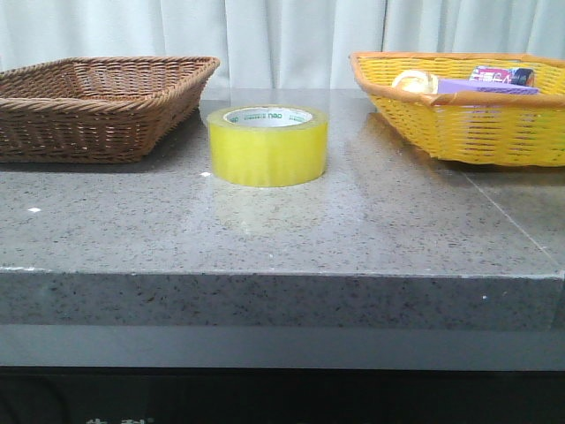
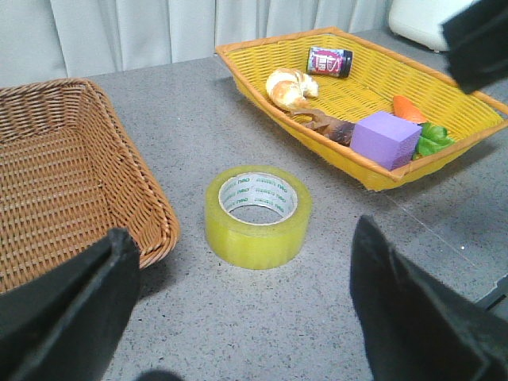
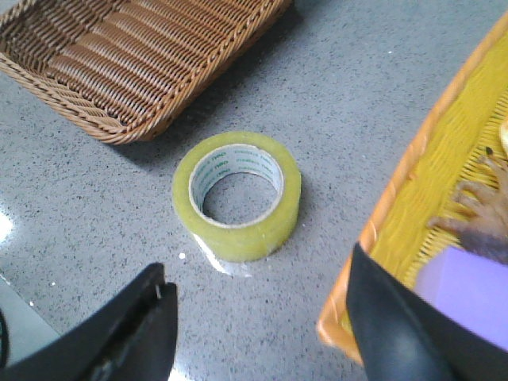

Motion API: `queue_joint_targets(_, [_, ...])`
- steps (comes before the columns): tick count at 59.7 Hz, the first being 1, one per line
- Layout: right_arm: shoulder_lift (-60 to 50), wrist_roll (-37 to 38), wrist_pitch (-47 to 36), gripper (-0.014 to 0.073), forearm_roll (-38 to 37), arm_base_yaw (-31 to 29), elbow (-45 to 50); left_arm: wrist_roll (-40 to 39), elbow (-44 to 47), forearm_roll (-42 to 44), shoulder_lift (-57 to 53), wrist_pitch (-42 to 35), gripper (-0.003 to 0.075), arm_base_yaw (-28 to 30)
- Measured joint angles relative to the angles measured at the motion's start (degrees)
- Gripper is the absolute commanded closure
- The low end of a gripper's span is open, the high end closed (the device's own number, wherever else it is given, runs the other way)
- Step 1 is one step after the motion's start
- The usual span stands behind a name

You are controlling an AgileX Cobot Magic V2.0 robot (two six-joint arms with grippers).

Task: Transfer tape with both arms
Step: 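Raise the right gripper away from the tape roll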

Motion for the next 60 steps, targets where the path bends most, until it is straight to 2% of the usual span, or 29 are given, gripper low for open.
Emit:
queue_joint_targets(14, [-14.44,0.00,-6.66,0.0109,0.09,0.00,15.70,0.12,0.00,0.00,1.40,0.00,0.0174,0.00])
queue_joint_targets(23, [-20.73,0.00,-8.70,0.0109,0.09,0.00,21.33,4.42,-3.10,0.00,5.31,3.20,0.0174,0.00])
queue_joint_targets(41, [-23.74,0.04,-8.97,0.0107,0.23,0.00,22.63,13.79,-18.38,0.00,20.93,15.58,0.0171,-0.10])
queue_joint_targets(60, [-23.38,0.04,-9.07,0.0107,0.23,0.00,22.63,23.90,-38.93,0.11,40.82,30.56,0.0171,-3.92])
